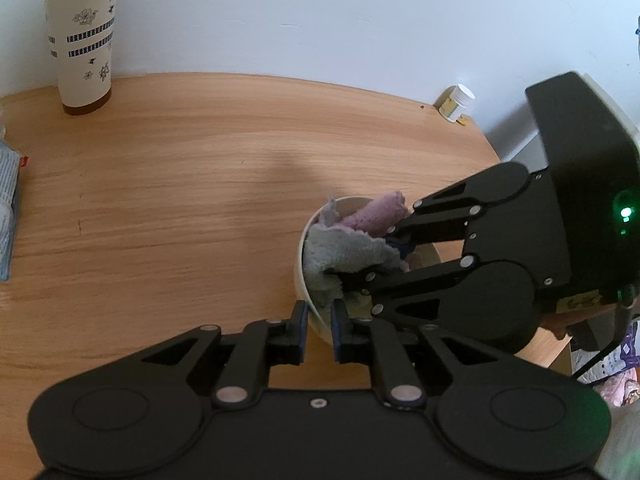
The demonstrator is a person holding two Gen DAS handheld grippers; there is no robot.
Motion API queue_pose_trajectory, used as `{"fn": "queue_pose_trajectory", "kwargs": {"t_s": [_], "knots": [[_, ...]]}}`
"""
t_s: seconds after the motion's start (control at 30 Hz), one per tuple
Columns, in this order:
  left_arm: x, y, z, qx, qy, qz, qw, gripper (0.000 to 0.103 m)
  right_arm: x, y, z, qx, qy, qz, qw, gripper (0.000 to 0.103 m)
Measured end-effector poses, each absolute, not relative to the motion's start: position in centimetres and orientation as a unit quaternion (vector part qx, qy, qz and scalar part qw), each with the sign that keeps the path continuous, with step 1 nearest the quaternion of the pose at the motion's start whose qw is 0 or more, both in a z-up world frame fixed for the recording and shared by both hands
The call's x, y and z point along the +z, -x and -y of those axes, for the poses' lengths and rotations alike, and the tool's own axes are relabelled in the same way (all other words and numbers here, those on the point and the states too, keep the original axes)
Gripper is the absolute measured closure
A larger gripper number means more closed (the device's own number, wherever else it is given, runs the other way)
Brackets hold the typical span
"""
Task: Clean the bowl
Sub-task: 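Hold the bowl with the left gripper while the right gripper scrubs the bowl bottom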
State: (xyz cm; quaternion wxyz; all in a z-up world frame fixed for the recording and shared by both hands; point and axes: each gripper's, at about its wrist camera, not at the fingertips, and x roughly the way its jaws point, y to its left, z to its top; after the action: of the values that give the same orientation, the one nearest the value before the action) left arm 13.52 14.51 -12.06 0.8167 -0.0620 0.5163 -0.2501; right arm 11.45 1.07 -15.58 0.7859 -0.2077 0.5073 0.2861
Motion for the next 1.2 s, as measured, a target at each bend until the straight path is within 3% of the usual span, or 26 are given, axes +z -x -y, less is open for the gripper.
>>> {"fn": "queue_pose_trajectory", "kwargs": {"t_s": [0.2, 0.43, 0.77, 1.03, 1.2], "knots": [[-12.0, -13.7, -14.2, -0.241, 0.056, -0.522, 0.816, 0.092, -16.2, -11.7, -1.3, 0.293, 0.208, -0.538, 0.762, 0.086], [-12.1, -14.2, -13.3, -0.232, 0.049, -0.53, 0.814, 0.092, -12.2, -11.1, 0.2, 0.285, 0.225, -0.514, 0.777, 0.085], [-12.3, -14.4, -13.2, -0.243, 0.052, -0.532, 0.809, 0.091, -14.9, -11.5, 0.2, 0.253, 0.254, -0.539, 0.762, 0.086], [-12.1, -14.5, -12.7, -0.24, 0.039, -0.538, 0.807, 0.09, -16.2, -12.4, 0.4, 0.265, 0.216, -0.57, 0.747, 0.086], [-12.3, -14.7, -12.8, -0.237, 0.051, -0.536, 0.809, 0.09, -13.8, -12.6, 1.7, 0.278, 0.194, -0.586, 0.736, 0.086]]}}
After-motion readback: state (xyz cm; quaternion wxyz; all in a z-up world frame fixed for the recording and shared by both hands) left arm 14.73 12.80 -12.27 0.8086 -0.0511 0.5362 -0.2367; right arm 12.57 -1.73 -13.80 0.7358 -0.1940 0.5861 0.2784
